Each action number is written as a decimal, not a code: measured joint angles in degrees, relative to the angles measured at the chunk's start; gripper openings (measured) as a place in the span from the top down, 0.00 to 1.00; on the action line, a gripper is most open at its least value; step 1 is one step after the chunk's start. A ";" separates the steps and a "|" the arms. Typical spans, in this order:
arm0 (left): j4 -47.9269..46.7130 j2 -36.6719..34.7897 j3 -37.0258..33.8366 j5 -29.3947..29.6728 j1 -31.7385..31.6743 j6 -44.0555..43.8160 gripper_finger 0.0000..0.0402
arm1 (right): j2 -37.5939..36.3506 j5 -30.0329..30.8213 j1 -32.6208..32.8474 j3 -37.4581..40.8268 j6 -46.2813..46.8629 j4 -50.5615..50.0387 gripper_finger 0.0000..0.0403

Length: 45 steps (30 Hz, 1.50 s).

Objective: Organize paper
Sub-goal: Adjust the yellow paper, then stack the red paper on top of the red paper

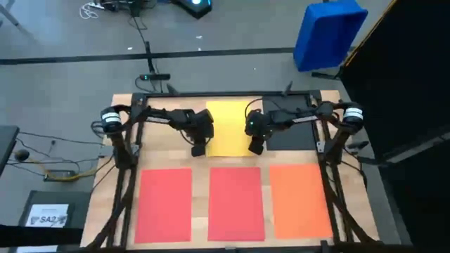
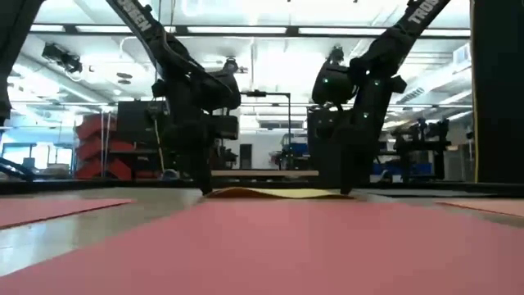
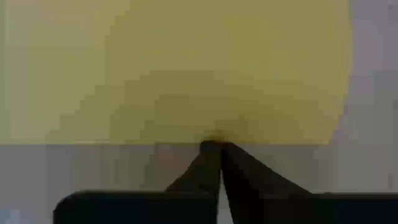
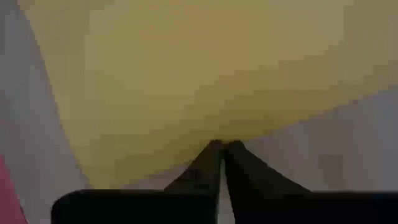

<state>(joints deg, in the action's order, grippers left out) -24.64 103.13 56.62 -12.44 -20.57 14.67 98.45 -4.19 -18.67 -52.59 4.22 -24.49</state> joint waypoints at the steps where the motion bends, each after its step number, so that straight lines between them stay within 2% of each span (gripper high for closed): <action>1: -0.04 0.00 0.00 0.02 0.01 -0.05 1.00 | -0.03 -0.01 -0.07 -0.02 -0.19 -0.42 1.00; 16: -0.57 0.04 0.00 0.33 0.01 -0.72 1.00 | -1.16 0.10 -0.10 0.10 -0.33 -4.19 1.00; 29: -1.76 -1.64 0.06 0.69 -0.03 -3.01 1.00 | -11.98 2.64 -0.16 0.17 2.32 -3.86 1.00; 32: -6.69 -5.05 0.28 1.26 0.43 -5.28 1.00 | -13.43 2.35 2.14 0.17 2.73 0.54 1.00; 37: -9.46 -12.62 -0.77 2.63 3.89 -10.69 1.00 | -13.62 1.49 8.57 0.14 2.71 13.29 1.00; 41: -11.40 -17.51 -2.90 5.51 10.35 -17.26 1.00 | -13.29 1.85 14.15 0.12 2.80 25.56 1.00; 45: -10.49 -21.72 -5.53 9.93 19.38 -24.61 1.00 | -13.29 3.44 18.51 0.08 6.20 36.07 1.00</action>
<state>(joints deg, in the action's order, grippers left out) -35.13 81.41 51.09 -2.51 -1.19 -9.94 85.17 -0.75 -0.15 -52.51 10.42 11.58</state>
